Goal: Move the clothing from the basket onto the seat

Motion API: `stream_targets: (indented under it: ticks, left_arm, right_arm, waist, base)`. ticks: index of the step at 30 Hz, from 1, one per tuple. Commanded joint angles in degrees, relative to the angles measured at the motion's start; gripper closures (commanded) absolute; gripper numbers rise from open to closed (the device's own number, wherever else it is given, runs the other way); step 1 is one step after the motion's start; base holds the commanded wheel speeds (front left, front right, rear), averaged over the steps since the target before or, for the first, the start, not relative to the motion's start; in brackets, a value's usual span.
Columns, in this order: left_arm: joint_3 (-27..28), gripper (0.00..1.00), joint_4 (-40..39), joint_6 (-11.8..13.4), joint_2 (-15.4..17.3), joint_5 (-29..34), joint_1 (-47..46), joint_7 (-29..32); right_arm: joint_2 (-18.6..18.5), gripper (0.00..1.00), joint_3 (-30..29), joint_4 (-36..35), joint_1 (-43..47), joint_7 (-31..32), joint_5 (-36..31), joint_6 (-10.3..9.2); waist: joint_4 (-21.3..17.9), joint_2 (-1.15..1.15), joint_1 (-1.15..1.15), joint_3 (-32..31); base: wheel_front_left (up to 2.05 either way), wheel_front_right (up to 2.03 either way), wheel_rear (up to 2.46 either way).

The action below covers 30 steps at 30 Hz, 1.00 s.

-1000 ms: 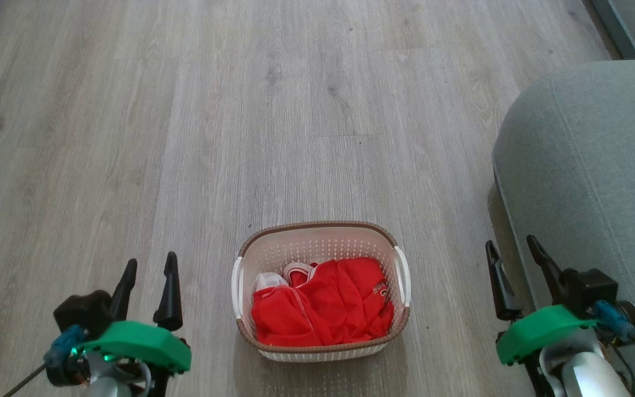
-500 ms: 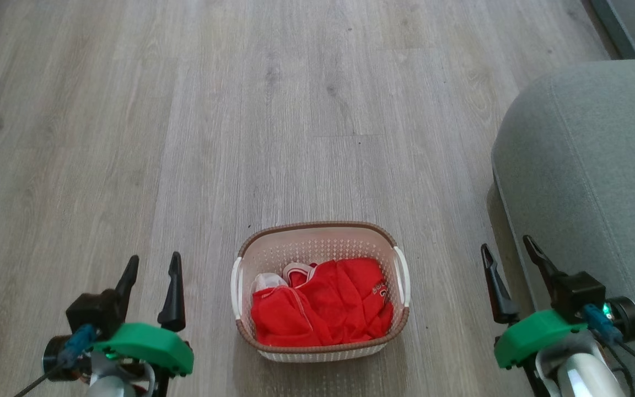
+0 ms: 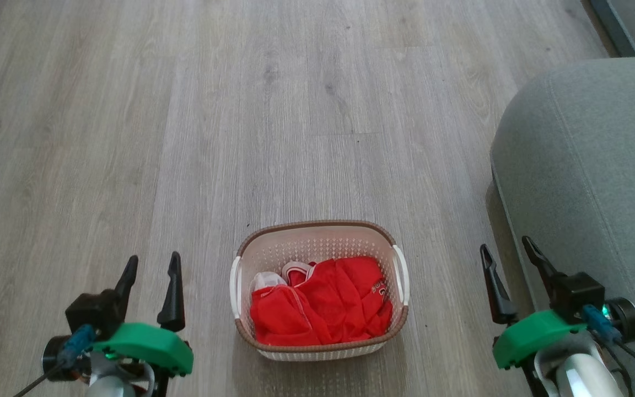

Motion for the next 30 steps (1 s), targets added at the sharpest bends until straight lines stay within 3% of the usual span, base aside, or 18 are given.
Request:
stream_targets:
  ticks: [1, 9, 21, 25, 30]
  left_arm:
    - [1.99, 0.00, -1.82, 0.06, 0.75, 0.28, -3.18, -0.79]
    - [1.77, 0.00, -2.71, 0.01, 0.75, 0.52, -4.68, -0.79]
    - [0.16, 0.00, -4.48, -0.54, 0.75, 2.52, -15.61, -0.79]
    - [-2.17, 0.00, -3.18, -1.59, 0.75, 5.40, -22.06, -0.79]
    - [-4.52, 0.00, -0.57, -2.17, 0.93, 9.30, -27.81, -0.79]
  right_arm:
    - [-0.22, 0.00, 1.09, -1.51, -2.23, -0.61, 0.27, -0.01]
    - [-0.04, 0.00, 0.07, -2.91, -4.02, -0.61, 0.48, -0.01]
    - [0.35, 0.00, -2.09, -6.82, -14.58, -0.61, 1.15, -0.01]
    - [0.66, 0.00, -2.40, -8.39, -20.21, -0.61, 1.75, -0.01]
    - [0.91, 0.00, -1.96, -9.50, -23.78, -0.61, 2.31, -0.01]
  waist:
    - [-0.01, 0.00, 0.00, 0.12]
    - [-0.48, 0.00, 0.00, 4.62]
    - [-2.20, 0.00, 0.00, 25.24]
    - [-3.67, 0.00, 0.00, 34.17]
    - [-5.04, 0.00, 0.00, 39.46]
  base:
    - [0.00, 0.00, 0.00]
    - [0.00, 0.00, 0.00]
    - [0.00, 0.00, 0.00]
    - [0.00, 0.00, 0.00]
    - [0.00, 0.00, 0.00]
